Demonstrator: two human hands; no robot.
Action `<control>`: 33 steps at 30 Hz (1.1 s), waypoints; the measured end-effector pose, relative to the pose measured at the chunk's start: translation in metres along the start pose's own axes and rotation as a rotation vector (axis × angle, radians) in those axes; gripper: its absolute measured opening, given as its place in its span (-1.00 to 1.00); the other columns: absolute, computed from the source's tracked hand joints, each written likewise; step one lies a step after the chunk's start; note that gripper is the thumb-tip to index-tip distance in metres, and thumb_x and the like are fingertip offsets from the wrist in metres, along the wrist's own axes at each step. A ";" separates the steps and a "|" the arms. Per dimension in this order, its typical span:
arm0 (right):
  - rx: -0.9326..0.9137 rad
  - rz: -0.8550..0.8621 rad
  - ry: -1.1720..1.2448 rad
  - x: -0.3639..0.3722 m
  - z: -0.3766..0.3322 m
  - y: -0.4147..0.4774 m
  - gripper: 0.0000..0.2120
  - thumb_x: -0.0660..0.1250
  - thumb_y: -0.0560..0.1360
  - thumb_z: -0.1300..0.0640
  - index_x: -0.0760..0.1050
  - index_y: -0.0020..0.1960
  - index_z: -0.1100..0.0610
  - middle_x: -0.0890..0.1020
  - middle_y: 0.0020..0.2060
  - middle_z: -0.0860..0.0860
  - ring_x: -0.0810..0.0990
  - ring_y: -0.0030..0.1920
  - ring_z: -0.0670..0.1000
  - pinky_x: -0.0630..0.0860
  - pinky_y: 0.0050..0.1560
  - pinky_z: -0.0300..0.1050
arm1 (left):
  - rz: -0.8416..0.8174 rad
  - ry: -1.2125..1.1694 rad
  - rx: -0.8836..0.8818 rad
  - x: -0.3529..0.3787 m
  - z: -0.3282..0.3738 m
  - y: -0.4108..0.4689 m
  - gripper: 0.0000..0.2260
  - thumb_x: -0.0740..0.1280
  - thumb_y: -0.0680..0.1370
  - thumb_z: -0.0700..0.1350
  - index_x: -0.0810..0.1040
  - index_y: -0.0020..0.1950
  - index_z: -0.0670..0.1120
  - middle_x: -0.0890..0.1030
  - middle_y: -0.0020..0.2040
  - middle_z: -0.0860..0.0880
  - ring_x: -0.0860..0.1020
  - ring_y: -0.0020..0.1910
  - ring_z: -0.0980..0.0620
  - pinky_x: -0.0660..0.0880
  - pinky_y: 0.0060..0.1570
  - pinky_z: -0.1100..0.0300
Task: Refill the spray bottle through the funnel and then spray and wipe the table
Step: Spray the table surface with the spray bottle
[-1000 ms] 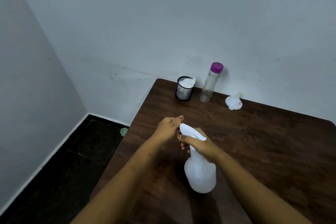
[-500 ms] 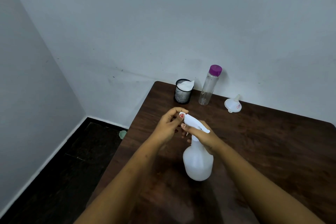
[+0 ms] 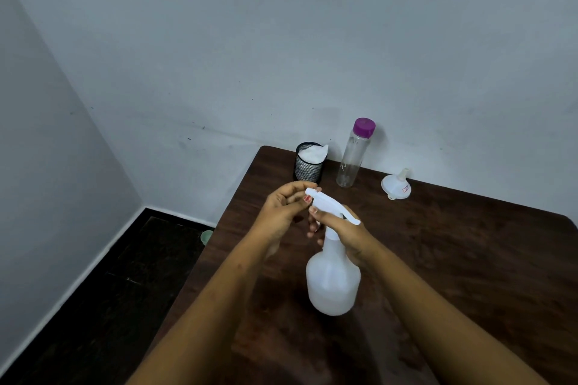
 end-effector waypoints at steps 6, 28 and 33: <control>0.008 -0.020 -0.057 0.001 0.005 -0.002 -0.88 0.31 0.55 0.08 0.56 -0.12 0.10 0.59 -0.38 -0.02 0.60 -0.27 -0.06 0.49 -0.30 -0.24 | 0.069 0.107 -0.012 -0.007 -0.008 0.000 -0.91 0.33 0.55 -0.12 0.62 -0.01 -0.06 0.66 -0.10 -0.07 0.57 -0.09 -0.05 0.46 0.08 -0.10; 0.077 -0.031 -0.132 0.002 0.031 -0.011 -0.76 0.31 0.54 0.03 0.50 0.17 0.07 0.59 -0.28 -0.02 0.60 -0.21 -0.07 0.50 -0.21 -0.23 | -0.065 0.121 -0.130 -0.005 -0.019 -0.014 -0.81 0.32 0.54 -0.22 0.62 0.00 0.05 0.65 -0.09 0.07 0.58 -0.10 0.09 0.46 -0.04 0.16; 0.107 -0.014 -0.135 -0.001 0.035 -0.012 -0.63 0.33 0.53 -0.01 0.44 0.28 0.10 0.60 -0.25 0.01 0.60 -0.18 -0.06 0.50 -0.17 -0.20 | -0.094 -0.060 -0.144 0.001 -0.026 -0.016 -0.70 0.24 0.54 -0.36 0.57 0.15 -0.05 0.67 -0.03 0.00 0.61 -0.12 0.04 0.54 -0.16 0.21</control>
Point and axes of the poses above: each hand's wrist, its own y-axis towards the middle knuckle, its own x-axis out of the palm, z = x × y, the point moved 9 cm from there along y, towards the middle knuckle
